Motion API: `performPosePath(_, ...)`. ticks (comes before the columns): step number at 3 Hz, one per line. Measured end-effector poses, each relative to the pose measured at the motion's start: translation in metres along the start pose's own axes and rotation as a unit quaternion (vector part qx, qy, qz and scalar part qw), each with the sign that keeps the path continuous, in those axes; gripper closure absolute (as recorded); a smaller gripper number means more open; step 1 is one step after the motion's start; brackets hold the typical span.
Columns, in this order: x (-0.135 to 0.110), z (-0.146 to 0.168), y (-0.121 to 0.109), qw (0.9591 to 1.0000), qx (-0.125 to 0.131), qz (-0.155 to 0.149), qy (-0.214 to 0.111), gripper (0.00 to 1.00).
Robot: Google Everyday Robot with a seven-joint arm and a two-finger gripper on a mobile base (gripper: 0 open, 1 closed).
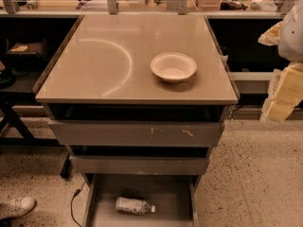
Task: Pick blue plastic bottle from bottom drawer and place on counter
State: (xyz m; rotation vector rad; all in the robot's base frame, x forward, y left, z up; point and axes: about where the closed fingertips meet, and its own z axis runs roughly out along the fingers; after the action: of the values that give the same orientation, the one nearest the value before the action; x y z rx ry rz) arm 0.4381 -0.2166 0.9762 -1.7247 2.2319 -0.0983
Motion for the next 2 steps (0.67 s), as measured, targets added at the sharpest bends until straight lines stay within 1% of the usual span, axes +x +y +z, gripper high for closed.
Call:
performPosePath(1,0.000,0.007,0.006,1.0000,0.001,0.001,0.002,0.00)
performPosePath(2,-0.003,0.032,0.027,1.0000,0.005,-0.004,0.006,0.00)
